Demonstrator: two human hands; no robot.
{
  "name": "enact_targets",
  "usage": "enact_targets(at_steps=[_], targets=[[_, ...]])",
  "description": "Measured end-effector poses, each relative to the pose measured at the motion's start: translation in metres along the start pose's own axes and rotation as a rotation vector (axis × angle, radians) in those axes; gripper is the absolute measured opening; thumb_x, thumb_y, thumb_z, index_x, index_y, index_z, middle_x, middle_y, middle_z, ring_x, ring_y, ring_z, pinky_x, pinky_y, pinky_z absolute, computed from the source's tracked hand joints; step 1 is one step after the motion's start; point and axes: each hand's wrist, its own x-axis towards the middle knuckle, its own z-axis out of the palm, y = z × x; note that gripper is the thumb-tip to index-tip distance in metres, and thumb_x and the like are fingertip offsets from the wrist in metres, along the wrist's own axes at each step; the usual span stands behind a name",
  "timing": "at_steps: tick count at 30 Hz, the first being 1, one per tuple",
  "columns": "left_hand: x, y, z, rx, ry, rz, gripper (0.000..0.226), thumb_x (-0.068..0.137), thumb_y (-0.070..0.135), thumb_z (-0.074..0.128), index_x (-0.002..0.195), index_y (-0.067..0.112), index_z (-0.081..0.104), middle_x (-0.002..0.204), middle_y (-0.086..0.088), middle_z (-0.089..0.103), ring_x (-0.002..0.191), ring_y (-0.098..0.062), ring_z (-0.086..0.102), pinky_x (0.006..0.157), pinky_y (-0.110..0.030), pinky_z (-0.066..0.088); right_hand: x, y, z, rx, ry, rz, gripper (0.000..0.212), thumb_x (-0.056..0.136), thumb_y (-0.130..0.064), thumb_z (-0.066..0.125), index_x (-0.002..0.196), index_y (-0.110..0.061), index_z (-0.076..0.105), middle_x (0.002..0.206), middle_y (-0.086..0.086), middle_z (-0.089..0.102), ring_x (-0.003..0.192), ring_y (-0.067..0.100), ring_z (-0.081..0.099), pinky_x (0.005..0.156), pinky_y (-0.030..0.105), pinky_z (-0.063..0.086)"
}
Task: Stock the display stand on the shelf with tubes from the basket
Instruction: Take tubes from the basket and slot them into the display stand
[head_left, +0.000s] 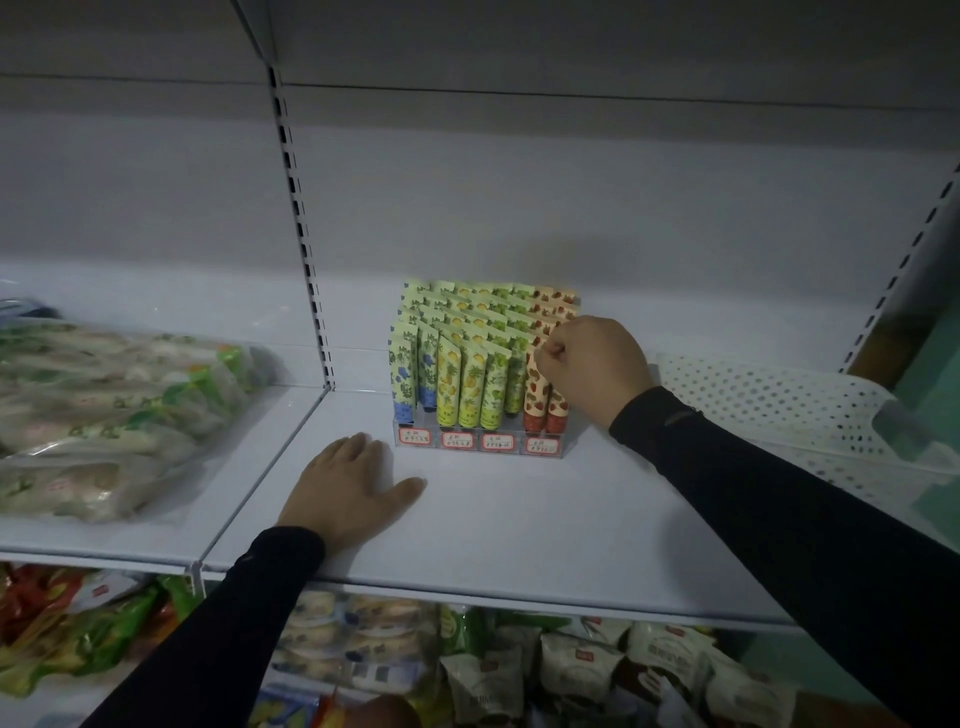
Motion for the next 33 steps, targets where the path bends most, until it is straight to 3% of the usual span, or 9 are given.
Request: enact_targets(at_steps=[7,12,17,21,24,29,33], targets=[[0.0,0.002,-0.001,-0.011,0.001,-0.002,0.055,0.08,0.079,0.033,0.085,0.026,0.046,0.095,0.006,0.048,0.105,-0.017,0.048,0.093,-0.035,0.039,0.005,0.002,-0.001,-0.015,-0.049,0.056,0.029,0.088,-0.018,0.054,0.063,-0.004,0.06,0.063,0.008,0.055,0.061,0.021,0.049,0.05,0.027,0.032],[0.001,-0.001,0.001,0.012,0.01,0.013,0.057,0.08,0.08,0.031,0.085,0.026,0.047,0.095,0.006,0.049,0.104,-0.018,0.049,0.093,-0.035,0.039,0.007,0.006,0.001,0.027,-0.051,0.077,0.027,0.086,-0.019,0.056,0.069,0.001,0.066,0.071,0.015,0.064,0.068,0.028,0.059,0.057,0.031,0.045],[0.001,0.0,0.002,0.008,0.024,0.016,0.056,0.08,0.079,0.033,0.084,0.025,0.046,0.095,0.005,0.049,0.104,-0.019,0.05,0.093,-0.035,0.039,0.009,0.004,0.001,0.02,-0.083,0.1,0.028,0.086,-0.019,0.057,0.065,-0.001,0.061,0.064,0.013,0.057,0.062,0.023,0.051,0.052,0.026,0.034],[0.001,0.0,0.002,0.008,0.026,0.015,0.056,0.08,0.079,0.034,0.084,0.024,0.047,0.095,0.005,0.05,0.104,-0.019,0.05,0.093,-0.034,0.039,0.01,0.005,0.002,0.022,-0.077,0.1,0.026,0.086,-0.021,0.058,0.072,0.0,0.066,0.074,0.013,0.065,0.071,0.028,0.059,0.055,0.026,0.037],[0.001,0.0,0.003,0.007,0.028,0.011,0.057,0.079,0.079,0.033,0.083,0.024,0.046,0.093,0.005,0.048,0.104,-0.02,0.05,0.092,-0.034,0.039,0.011,0.005,0.002,0.009,-0.094,0.103,0.026,0.087,-0.022,0.058,0.072,-0.003,0.067,0.075,0.01,0.066,0.067,0.024,0.056,0.051,0.022,0.032],[0.002,-0.002,0.004,0.005,0.025,0.012,0.057,0.079,0.079,0.033,0.083,0.024,0.047,0.092,0.006,0.047,0.102,-0.018,0.05,0.09,-0.034,0.039,0.011,0.002,-0.004,-0.02,-0.145,0.115,0.037,0.088,-0.022,0.057,0.052,-0.017,0.049,0.057,-0.003,0.05,0.055,0.012,0.045,0.047,0.021,0.024],[0.001,0.0,0.002,-0.001,0.012,-0.001,0.057,0.079,0.079,0.034,0.084,0.024,0.047,0.093,0.006,0.048,0.103,-0.018,0.049,0.09,-0.033,0.038,0.012,0.003,-0.008,-0.013,-0.169,0.124,0.044,0.087,-0.019,0.057,0.047,-0.018,0.037,0.051,-0.003,0.04,0.05,0.01,0.039,0.047,0.023,0.025]])
